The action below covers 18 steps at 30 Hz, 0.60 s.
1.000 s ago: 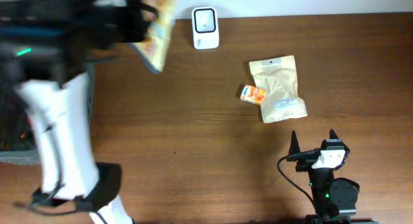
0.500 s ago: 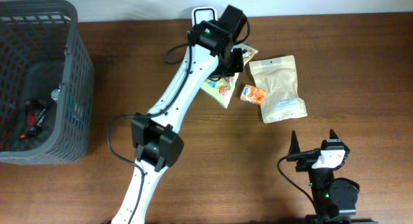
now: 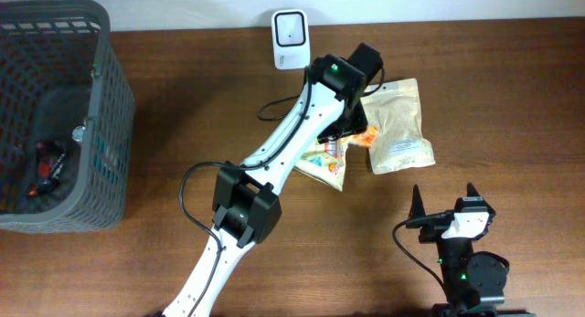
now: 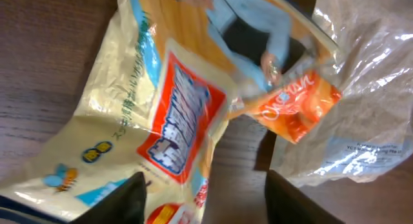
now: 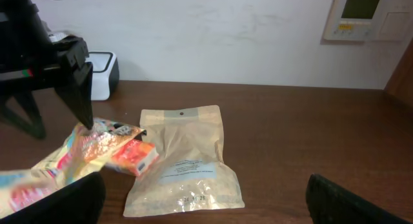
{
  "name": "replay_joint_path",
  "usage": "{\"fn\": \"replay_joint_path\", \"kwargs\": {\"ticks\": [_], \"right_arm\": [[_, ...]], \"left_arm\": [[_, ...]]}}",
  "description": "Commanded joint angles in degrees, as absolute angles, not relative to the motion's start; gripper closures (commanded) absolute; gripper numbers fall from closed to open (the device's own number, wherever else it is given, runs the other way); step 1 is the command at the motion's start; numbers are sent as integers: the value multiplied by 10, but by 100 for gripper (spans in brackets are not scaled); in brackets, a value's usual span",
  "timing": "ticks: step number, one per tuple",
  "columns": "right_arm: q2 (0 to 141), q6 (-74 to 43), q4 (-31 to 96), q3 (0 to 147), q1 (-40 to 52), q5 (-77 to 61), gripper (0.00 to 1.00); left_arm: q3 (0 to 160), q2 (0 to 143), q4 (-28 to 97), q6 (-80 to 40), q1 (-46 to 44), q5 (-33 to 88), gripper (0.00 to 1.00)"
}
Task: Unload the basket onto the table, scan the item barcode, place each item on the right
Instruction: 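Place the yellow snack bag left of the orange tissue pack, then reach the left gripper into the basket and grasp a red hex wrench set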
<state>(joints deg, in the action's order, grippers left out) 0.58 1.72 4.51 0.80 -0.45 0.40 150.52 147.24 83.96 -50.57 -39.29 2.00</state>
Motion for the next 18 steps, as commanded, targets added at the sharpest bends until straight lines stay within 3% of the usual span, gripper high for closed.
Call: {"fn": "replay_joint_path", "kwargs": {"ticks": [1,7,9,14,18], "right_arm": [[2,15,47,3,-8,9,2],[2,15,47,3,-8,9,2],[2,15,47,3,-8,9,2],[2,15,47,3,-8,9,2],[2,15,47,3,-8,9,2]], "left_arm": [[1528,1474,852,-481,-370,-4,36],[1803,1441,967,-255,-306,-3,35],[1797,1360,967,-150,-279,-15,34],[1797,1217,967,-121,-171,-96,30],[1797,1151,967,-120,6,-99,25]]}}
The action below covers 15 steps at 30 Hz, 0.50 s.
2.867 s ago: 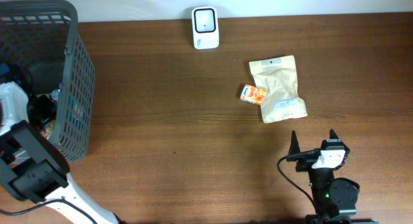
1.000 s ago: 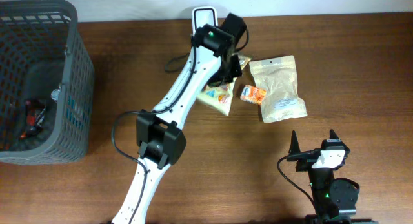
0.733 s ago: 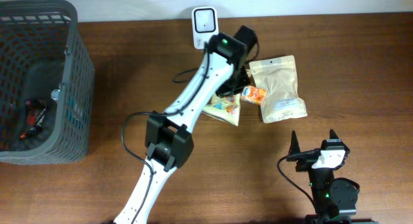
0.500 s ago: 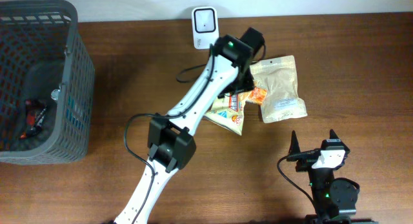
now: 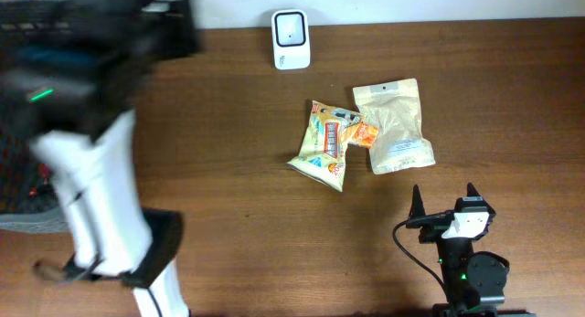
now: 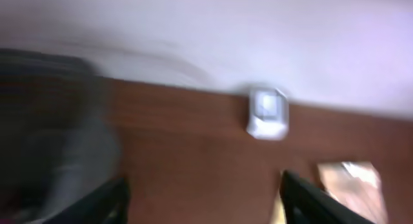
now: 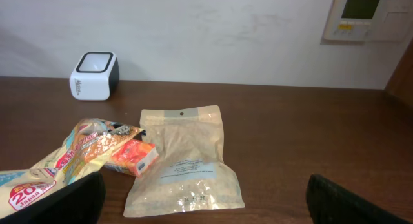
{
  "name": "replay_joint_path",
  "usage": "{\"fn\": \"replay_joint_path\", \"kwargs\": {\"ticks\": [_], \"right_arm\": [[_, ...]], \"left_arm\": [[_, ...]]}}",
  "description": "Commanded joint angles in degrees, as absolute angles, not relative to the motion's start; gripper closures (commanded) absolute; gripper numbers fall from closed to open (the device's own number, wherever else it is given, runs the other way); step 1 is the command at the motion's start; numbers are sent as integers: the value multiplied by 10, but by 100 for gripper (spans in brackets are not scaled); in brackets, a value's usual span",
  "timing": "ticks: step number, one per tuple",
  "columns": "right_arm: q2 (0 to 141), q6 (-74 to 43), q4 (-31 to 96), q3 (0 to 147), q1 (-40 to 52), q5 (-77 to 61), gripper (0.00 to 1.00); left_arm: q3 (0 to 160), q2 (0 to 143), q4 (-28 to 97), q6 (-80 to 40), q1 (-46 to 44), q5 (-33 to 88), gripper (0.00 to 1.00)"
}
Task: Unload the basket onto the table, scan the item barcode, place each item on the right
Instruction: 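Reach the left gripper into the basket and grasp a red hex wrench set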
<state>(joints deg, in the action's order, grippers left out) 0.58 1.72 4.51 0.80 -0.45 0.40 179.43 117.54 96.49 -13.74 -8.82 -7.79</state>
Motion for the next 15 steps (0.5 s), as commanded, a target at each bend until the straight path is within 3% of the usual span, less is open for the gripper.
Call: {"fn": "replay_joint_path", "kwargs": {"ticks": [1,5,6,10,12,15], "right_arm": [[2,15,47,3,-8,9,2],[2,15,47,3,-8,9,2],[2,15,47,3,-8,9,2],[2,15,47,3,-8,9,2],[2,15,47,3,-8,9,2],[2,15,47,3,-8,9,2]], "left_arm": [[1793,1150,967,-117,41,-99,24],[1728,1150,967,-117,167,-100,25],[1695,1150,967,-117,197,-100,30],[1491,1151,899,-101,327,-97,32],[1411,1151,857,-81,354,-77,39],[1252,1151,764,-26,370,-77,38]]}}
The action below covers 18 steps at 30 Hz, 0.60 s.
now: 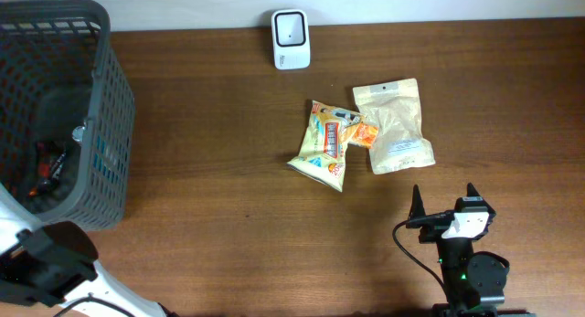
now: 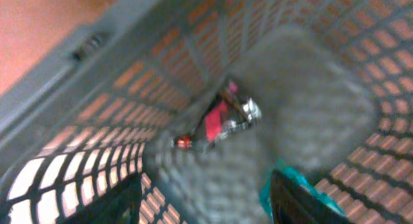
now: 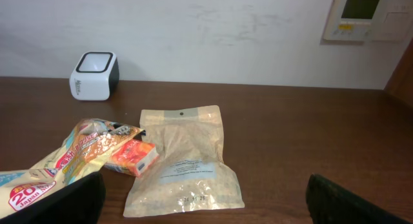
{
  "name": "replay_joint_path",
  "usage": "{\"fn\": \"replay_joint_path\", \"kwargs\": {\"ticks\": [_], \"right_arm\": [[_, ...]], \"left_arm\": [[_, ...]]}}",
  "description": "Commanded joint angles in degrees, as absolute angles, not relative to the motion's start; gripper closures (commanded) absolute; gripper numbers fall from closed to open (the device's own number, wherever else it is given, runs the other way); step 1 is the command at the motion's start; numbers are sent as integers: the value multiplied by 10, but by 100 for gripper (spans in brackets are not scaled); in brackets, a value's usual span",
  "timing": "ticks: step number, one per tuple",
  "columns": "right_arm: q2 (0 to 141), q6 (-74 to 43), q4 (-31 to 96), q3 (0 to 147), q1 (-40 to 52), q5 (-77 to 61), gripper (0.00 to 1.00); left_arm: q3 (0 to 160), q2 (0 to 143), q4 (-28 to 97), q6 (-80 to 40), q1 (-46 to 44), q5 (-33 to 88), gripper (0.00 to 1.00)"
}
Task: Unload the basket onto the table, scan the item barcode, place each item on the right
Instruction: 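Reach the left gripper into the basket and grasp a red hex wrench set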
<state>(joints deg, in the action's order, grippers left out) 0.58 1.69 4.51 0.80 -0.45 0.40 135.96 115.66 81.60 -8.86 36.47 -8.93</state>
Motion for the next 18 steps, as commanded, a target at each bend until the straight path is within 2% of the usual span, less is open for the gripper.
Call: {"fn": "replay_joint_path", "kwargs": {"ticks": [1,5,8,9,10,18], "right_arm": [[2,15,47,3,-8,9,2],[2,15,47,3,-8,9,2],[2,15,47,3,-8,9,2],[2,15,47,3,-8,8,2],[2,15,47,3,-8,9,2],[2,15,47,3,-8,8,2]], "left_arm": [[1225,1151,747,-12,370,-77,37],[1115,1151,672,78,368,-78,37],[1077,1152,648,109,370,-84,33],[1062,1152,629,109,370,-84,27],[1054,1152,619,109,370,-84,26],[982,1154,561,162,369,-91,35]]}}
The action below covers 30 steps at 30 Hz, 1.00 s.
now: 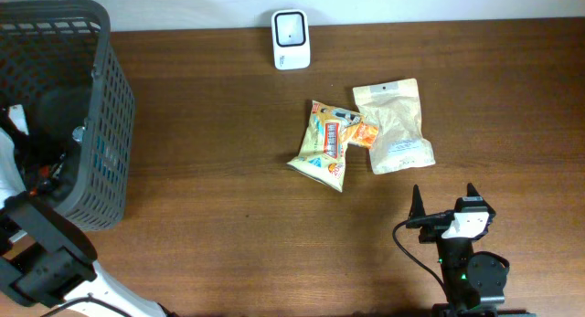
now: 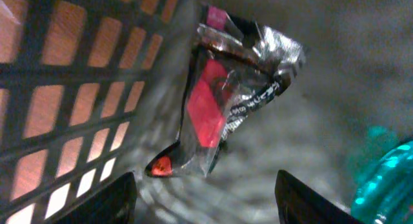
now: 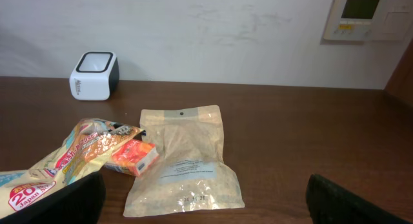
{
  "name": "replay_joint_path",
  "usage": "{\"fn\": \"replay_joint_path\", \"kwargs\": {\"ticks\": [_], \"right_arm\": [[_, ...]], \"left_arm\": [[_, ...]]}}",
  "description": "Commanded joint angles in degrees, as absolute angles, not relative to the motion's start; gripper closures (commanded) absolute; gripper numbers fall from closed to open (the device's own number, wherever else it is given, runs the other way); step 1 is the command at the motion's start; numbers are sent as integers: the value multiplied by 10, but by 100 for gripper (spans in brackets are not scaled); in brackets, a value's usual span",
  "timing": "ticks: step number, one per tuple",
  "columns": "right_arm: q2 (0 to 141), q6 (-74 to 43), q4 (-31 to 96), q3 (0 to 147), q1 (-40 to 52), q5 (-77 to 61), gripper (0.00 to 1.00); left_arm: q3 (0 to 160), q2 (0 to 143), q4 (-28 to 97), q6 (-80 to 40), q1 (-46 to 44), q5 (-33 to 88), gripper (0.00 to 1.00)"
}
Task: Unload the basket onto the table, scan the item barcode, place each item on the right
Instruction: 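Reach the left gripper into the basket and grasp a red hex wrench set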
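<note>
My left gripper (image 2: 205, 201) hangs open inside the grey basket (image 1: 101, 98), just above a black and red shiny packet (image 2: 226, 114) that lies on the basket floor. A teal item (image 2: 387, 179) shows at the right of that view. The white barcode scanner (image 1: 291, 27) stands at the table's back edge. My right gripper (image 3: 206, 198) is open near the front right, with nothing between its fingers.
On the table's middle lie a yellow snack bag (image 1: 324, 145), a small orange packet (image 1: 364, 134) and a tan pouch (image 1: 395, 125). The left arm (image 1: 37, 262) reaches into the basket from the front left corner.
My left gripper has dropped lower into the basket, so the black and red packet now fills the wrist view. The right arm and the table items have not moved.
My left gripper stood open over the yellow snack bag and orange packet at the table's middle. Then it was away to the left, leaving them lying there. After that it looked down into the basket, and now it is close above the black and red packet.
</note>
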<state>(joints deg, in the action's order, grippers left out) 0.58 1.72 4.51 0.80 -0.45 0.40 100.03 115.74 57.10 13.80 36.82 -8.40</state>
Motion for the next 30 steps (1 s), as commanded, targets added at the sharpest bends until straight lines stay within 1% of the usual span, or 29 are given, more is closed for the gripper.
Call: {"fn": "replay_joint_path", "kwargs": {"ticks": [1,2,4,6,7,9,19,21,23,27,28,30], "right_arm": [[2,15,47,3,-8,9,2],[2,15,47,3,-8,9,2],[2,15,47,3,-8,9,2],[2,15,47,3,-8,9,2],[2,15,47,3,-8,9,2],[2,15,47,3,-8,8,2],[2,15,47,3,-8,9,1],[2,15,47,3,-8,9,2],[2,15,47,3,-8,9,2],[2,15,47,3,-8,9,2],[2,15,47,3,-8,9,2],[2,15,47,3,-8,9,1]], "left_arm": [[978,1154,556,162,369,-95,37],[974,1154,551,162,369,-95,38],[973,1156,547,162,366,-95,45],[973,1161,545,164,366,-103,44],[973,1167,545,164,366,-111,38],[973,1183,544,164,365,-114,37],[973,1258,521,166,365,-62,40],[973,1260,512,166,365,-62,43],[973,1260,511,166,365,-62,50],[973,1260,515,159,365,-61,79],[974,1260,515,159,365,-57,84],[985,1260,518,142,364,-37,86]]}}
